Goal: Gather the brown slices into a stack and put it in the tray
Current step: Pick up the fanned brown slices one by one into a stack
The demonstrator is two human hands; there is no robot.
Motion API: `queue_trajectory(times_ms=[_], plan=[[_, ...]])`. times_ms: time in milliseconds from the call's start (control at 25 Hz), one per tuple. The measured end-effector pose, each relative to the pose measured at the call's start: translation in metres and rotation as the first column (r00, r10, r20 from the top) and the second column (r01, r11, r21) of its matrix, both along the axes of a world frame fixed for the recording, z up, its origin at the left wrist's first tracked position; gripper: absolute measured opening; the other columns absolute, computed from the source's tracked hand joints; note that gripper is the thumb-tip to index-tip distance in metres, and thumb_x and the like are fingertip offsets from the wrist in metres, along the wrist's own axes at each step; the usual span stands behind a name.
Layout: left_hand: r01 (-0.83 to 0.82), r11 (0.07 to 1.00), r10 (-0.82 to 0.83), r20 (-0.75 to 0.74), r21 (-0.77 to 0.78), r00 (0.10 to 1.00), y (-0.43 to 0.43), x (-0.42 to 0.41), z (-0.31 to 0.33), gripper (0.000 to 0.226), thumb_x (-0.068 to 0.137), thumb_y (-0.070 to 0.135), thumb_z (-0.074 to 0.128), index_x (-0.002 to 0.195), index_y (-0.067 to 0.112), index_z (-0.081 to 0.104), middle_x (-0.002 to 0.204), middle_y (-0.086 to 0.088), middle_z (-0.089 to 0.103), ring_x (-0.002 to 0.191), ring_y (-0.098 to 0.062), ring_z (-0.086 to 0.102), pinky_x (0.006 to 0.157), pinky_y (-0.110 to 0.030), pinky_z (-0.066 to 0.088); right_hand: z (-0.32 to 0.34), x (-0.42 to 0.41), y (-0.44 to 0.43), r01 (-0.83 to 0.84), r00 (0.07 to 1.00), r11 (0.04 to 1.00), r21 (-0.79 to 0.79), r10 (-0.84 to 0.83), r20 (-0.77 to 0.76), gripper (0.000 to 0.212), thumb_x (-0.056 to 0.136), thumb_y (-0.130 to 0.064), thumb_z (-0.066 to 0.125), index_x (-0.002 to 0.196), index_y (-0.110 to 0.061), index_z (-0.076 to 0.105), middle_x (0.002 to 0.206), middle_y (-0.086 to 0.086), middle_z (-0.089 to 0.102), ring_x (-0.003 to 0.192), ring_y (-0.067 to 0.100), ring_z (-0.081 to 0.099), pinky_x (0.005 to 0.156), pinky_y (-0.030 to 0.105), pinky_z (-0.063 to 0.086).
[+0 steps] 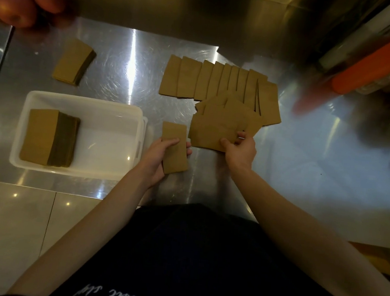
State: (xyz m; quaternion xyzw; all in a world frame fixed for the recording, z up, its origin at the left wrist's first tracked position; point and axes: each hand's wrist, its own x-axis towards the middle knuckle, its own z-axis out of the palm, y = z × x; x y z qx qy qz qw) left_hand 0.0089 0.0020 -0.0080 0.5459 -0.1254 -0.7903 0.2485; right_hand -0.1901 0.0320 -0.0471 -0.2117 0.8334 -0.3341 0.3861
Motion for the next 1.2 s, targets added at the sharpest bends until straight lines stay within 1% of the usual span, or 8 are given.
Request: queue_trajectory(times_ms=[120,200,400,520,720,880,1040,1200], plan=[[0.015,1.0,-0.015,0.008,0.009,1.0,0.0,0.0,0.0,0.049,0.098,0.018,0.052,0.143,0.001,0.043,0.121,-0.022,0.062,0.097,-0.028,0.064,0.105,-0.053,0.043,0.002,-0.007,0.006,-0.051,0.997,0.998,-0.023,0.052,0.052,0.033,0.083,-0.029,0.07,0.107,-0.029,0.046,0.098,-0.012,0.052,0.089,0.007,0.054,0.079,0.026,0.045],[0.023,1.0,-0.023,0.014,0.004,1.0,-0.001,0.0,0.0,0.049,0.098,0.018,0.052,0.143,0.0,0.043,0.122,-0.022,0.062,0.096,-0.028,0.065,0.106,-0.053,0.042,0.006,-0.014,0.004,-0.059,0.995,0.998,-0.023,0.061,0.077,0.038,0.081,-0.03,0.073,0.107,-0.029,0.045,0.096,-0.016,0.051,0.091,0.009,0.055,0.077,0.027,0.047],[0.025,1.0,-0.025,0.01,0.002,1.0,0.0,0.0,0.004,0.049,0.099,0.018,0.051,0.144,0.001,0.042,0.123,-0.022,0.061,0.099,-0.028,0.063,0.108,-0.054,0.041,0.011,-0.019,-0.011,-0.082,0.997,0.995,0.053,0.081,0.02,0.062,0.077,-0.03,0.077,0.128,-0.014,0.046,0.126,0.007,0.055,0.112,0.024,0.054,0.096,0.042,0.049],[0.024,1.0,-0.024,0.021,-0.004,0.999,0.001,0.0,0.006,0.048,0.099,0.018,0.05,0.143,-0.001,0.043,0.123,-0.022,0.061,0.096,-0.027,0.064,0.106,-0.054,0.041,0.009,-0.015,-0.019,-0.077,0.996,0.994,0.083,0.081,-0.045,0.058,0.074,-0.027,0.079,0.122,-0.009,0.052,0.122,0.011,0.057,0.109,0.029,0.057,0.093,0.043,0.051],[0.002,1.0,-0.001,0.016,-0.02,1.0,0.002,0.0,0.008,0.046,0.099,0.016,0.05,0.142,0.0,0.043,0.122,-0.022,0.061,0.093,-0.026,0.065,0.096,-0.047,0.049,0.007,-0.012,-0.014,-0.033,0.996,0.99,0.137,0.044,-0.072,0.059,0.077,-0.028,0.077,0.124,-0.011,0.046,0.121,0.011,0.053,0.108,0.03,0.056,0.094,0.045,0.05],[0.006,1.0,-0.006,0.004,-0.007,1.0,0.001,-0.001,0.006,0.048,0.099,0.017,0.05,0.143,0.0,0.043,0.123,-0.022,0.06,0.096,-0.027,0.064,0.107,-0.053,0.042,0.007,-0.015,-0.003,0.015,0.999,0.995,0.098,-0.011,-0.038,0.052,0.076,-0.029,0.077,0.119,-0.014,0.05,0.107,0.003,0.053,0.105,0.027,0.057,0.09,0.042,0.052],[-0.003,1.0,0.003,-0.013,-0.004,1.0,0.0,-0.002,0.006,0.049,0.099,0.016,0.05,0.143,-0.003,0.041,0.122,-0.023,0.059,0.095,-0.027,0.063,0.108,-0.054,0.041,0.005,-0.015,0.003,-0.053,0.996,0.996,0.078,0.058,-0.069,0.061,0.078,-0.031,0.075,0.13,-0.011,0.05,0.125,0.009,0.054,0.113,0.025,0.053,0.096,0.039,0.048],[0.007,1.0,-0.007,0.0,-0.02,1.0,0.001,-0.002,0.006,0.049,0.099,0.017,0.05,0.143,-0.003,0.043,0.121,-0.022,0.06,0.093,-0.026,0.064,0.106,-0.054,0.042,0.003,-0.008,0.0,0.001,1.0,0.998,0.059,0.001,-0.031,0.055,0.078,-0.03,0.075,0.125,-0.014,0.05,0.118,0.005,0.052,0.11,0.026,0.054,0.095,0.042,0.049]])
